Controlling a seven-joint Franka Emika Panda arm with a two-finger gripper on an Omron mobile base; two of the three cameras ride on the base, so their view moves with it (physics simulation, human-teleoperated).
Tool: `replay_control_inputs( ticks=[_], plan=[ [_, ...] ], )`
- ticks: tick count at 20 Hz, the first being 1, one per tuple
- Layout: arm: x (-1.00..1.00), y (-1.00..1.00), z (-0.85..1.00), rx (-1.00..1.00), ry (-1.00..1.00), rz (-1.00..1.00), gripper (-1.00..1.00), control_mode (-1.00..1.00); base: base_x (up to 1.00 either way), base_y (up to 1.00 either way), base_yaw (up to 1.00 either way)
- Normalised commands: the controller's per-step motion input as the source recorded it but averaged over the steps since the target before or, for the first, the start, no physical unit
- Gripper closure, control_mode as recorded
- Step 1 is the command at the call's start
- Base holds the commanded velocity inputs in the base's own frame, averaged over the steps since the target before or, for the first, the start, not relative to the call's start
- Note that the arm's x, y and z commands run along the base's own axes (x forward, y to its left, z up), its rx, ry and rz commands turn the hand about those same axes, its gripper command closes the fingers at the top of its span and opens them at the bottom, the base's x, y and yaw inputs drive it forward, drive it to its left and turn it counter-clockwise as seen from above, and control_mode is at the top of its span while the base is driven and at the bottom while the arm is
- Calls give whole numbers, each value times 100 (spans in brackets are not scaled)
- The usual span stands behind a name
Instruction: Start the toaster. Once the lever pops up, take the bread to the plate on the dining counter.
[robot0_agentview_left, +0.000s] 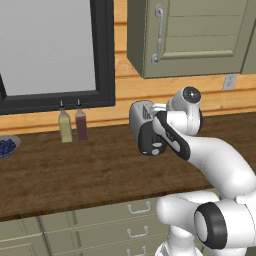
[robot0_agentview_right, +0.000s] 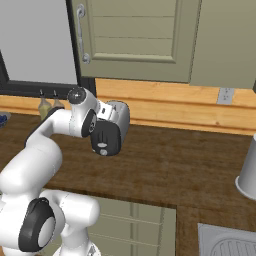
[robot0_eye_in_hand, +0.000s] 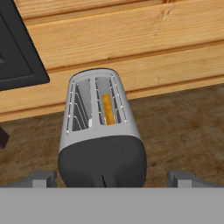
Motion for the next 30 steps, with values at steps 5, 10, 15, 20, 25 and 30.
replay_control_inputs(
  ticks=[5, 10, 15, 20, 25, 30],
  plan=[
    [0, 0, 0, 0, 0, 0, -100, -100, 0, 0, 0],
    [0, 0, 0, 0, 0, 0, -100, -100, 0, 0, 0],
    [0, 0, 0, 0, 0, 0, -100, -100, 0, 0, 0],
    [0, 0, 0, 0, 0, 0, -100, -100, 0, 0, 0],
    [0, 0, 0, 0, 0, 0, -100, -100, 0, 0, 0],
    [0, 0, 0, 0, 0, 0, -100, -100, 0, 0, 0]
  ],
)
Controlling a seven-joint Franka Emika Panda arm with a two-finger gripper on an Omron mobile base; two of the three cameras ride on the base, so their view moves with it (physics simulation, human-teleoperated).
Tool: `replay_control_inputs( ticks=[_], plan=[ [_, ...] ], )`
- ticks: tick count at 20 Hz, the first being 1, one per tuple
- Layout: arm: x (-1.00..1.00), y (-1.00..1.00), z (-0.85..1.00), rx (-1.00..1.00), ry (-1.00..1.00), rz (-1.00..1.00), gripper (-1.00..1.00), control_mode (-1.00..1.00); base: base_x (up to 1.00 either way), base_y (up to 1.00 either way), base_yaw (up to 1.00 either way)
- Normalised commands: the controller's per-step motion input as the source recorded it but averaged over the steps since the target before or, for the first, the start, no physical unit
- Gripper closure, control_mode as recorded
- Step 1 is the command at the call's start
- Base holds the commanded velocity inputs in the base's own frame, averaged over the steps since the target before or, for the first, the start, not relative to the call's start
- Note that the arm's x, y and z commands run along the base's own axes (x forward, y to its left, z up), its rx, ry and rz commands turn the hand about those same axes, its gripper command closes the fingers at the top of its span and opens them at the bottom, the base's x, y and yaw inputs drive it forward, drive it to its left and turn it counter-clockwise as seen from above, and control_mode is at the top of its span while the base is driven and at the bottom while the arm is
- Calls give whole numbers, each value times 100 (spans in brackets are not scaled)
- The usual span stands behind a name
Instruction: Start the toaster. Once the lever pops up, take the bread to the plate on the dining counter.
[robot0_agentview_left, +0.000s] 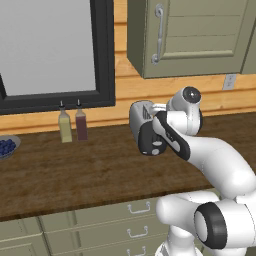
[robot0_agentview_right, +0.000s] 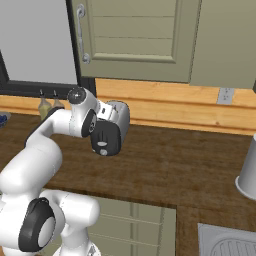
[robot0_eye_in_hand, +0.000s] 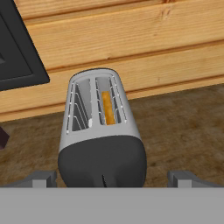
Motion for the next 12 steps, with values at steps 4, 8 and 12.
replay_control_inputs(
  ticks=[4, 8, 12],
  plan=[
    [0, 0, 0, 0, 0, 0, -100, -100, 0, 0, 0],
    [0, 0, 0, 0, 0, 0, -100, -100, 0, 0, 0],
    [0, 0, 0, 0, 0, 0, -100, -100, 0, 0, 0]
  ],
)
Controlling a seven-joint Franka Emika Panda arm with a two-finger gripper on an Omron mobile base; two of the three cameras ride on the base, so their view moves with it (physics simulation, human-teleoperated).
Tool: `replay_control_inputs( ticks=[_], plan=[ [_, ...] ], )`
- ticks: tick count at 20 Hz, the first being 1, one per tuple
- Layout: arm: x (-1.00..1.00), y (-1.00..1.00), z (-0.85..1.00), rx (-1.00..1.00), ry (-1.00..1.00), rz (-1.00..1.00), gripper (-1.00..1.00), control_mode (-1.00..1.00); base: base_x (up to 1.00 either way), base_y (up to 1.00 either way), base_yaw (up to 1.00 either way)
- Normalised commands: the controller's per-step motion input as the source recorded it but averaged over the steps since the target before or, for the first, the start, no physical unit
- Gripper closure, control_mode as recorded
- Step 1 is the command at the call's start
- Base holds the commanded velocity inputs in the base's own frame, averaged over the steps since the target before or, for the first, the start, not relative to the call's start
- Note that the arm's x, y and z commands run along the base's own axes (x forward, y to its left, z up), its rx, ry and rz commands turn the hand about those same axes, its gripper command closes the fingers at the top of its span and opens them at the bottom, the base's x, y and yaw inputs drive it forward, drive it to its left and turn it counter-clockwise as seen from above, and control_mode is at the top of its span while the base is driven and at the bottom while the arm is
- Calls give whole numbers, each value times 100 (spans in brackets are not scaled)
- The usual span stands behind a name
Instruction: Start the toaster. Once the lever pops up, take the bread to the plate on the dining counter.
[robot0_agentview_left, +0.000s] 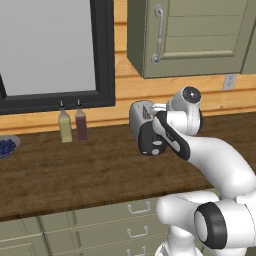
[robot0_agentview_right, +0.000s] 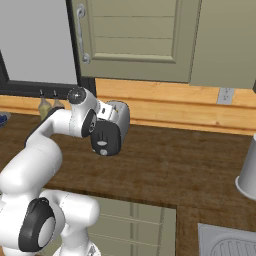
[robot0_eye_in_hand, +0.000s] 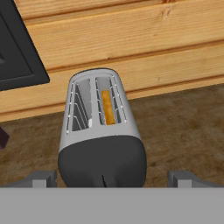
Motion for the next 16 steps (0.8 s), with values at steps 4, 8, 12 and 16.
replay_control_inputs(
  ticks=[4, 8, 12, 16],
  plan=[
    [0, 0, 0, 0, 0, 0, -100, -100, 0, 0, 0],
    [0, 0, 0, 0, 0, 0, -100, -100, 0, 0, 0],
    [0, 0, 0, 0, 0, 0, -100, -100, 0, 0, 0],
    [0, 0, 0, 0, 0, 0, -100, -100, 0, 0, 0]
  ],
)
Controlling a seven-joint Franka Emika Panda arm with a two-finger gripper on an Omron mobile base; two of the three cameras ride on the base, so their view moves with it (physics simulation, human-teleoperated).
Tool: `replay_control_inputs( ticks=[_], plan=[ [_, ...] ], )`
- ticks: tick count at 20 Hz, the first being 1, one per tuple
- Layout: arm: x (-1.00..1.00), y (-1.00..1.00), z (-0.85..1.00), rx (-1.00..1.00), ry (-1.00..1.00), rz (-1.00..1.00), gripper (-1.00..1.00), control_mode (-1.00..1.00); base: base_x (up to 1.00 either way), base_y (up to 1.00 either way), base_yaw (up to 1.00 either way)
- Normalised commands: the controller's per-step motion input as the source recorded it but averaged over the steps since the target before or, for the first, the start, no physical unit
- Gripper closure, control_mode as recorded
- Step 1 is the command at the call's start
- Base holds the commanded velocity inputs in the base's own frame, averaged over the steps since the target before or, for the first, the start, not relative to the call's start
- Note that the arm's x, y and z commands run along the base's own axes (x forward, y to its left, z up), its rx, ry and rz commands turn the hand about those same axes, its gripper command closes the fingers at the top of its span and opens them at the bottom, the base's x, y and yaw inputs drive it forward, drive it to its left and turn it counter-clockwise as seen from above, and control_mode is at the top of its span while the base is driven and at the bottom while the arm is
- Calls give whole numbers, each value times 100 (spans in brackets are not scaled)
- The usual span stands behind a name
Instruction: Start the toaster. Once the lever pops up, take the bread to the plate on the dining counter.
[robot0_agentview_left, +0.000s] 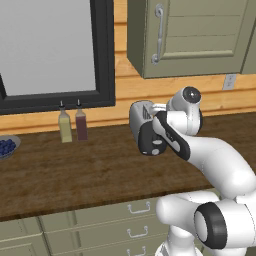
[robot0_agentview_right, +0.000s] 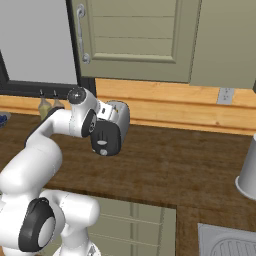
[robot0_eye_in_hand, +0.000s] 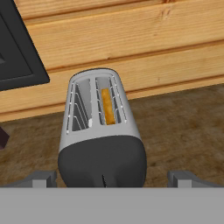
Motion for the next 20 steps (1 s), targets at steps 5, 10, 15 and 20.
replay_control_inputs(
  ticks=[5, 10, 15, 20],
  plan=[
    [0, 0, 0, 0, 0, 0, -100, -100, 0, 0, 0],
    [0, 0, 0, 0, 0, 0, -100, -100, 0, 0, 0],
    [0, 0, 0, 0, 0, 0, -100, -100, 0, 0, 0],
    [0, 0, 0, 0, 0, 0, -100, -100, 0, 0, 0]
  ],
)
